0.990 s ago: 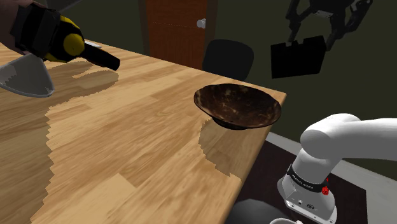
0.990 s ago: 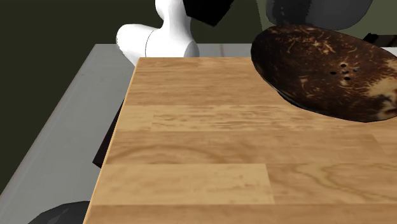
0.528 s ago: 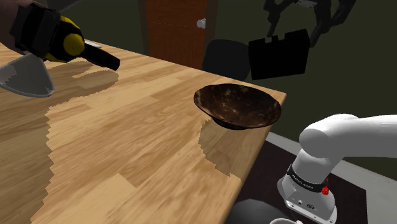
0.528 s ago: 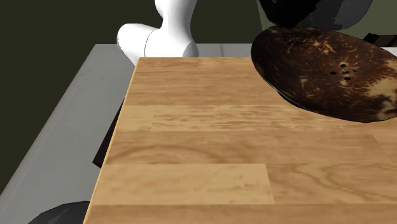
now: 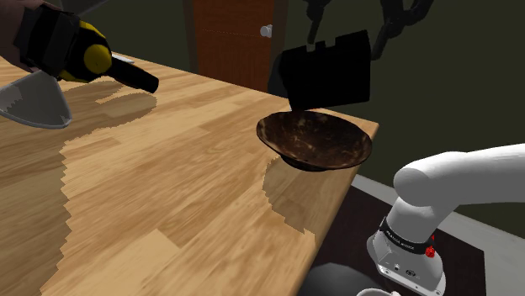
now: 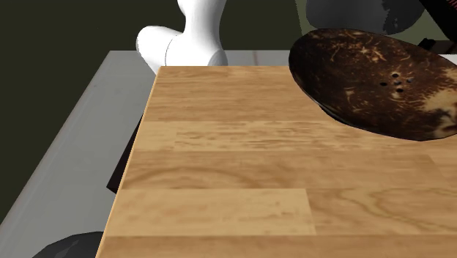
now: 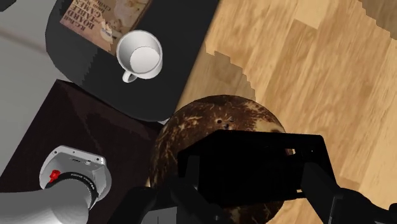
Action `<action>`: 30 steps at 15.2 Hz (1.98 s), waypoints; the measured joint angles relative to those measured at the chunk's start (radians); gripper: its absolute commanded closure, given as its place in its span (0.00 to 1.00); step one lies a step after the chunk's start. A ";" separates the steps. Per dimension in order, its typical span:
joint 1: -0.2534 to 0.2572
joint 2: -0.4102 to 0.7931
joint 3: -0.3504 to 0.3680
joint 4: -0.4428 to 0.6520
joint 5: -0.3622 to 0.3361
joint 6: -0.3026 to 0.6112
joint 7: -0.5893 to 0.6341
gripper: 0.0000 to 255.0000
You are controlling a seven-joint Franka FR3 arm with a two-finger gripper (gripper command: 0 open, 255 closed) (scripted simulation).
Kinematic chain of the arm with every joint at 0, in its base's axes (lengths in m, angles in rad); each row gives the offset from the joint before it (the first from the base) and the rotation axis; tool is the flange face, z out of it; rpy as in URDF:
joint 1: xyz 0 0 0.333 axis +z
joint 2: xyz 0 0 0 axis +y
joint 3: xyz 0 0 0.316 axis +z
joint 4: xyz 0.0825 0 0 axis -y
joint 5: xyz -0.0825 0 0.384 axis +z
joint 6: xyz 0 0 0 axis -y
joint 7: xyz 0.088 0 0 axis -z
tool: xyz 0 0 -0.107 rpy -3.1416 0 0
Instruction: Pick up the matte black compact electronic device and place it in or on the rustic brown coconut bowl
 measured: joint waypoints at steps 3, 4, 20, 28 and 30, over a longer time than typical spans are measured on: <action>0.003 -0.022 0.011 -0.042 0.009 0.024 -0.008 1.00; 0.006 -0.033 0.012 -0.061 0.011 0.031 -0.014 1.00; 0.057 -0.174 0.023 -0.313 0.044 0.173 -0.085 1.00; 0.075 -0.157 0.027 -0.312 0.033 0.170 -0.072 0.00; 0.074 -0.155 0.026 -0.309 0.031 0.164 -0.072 0.00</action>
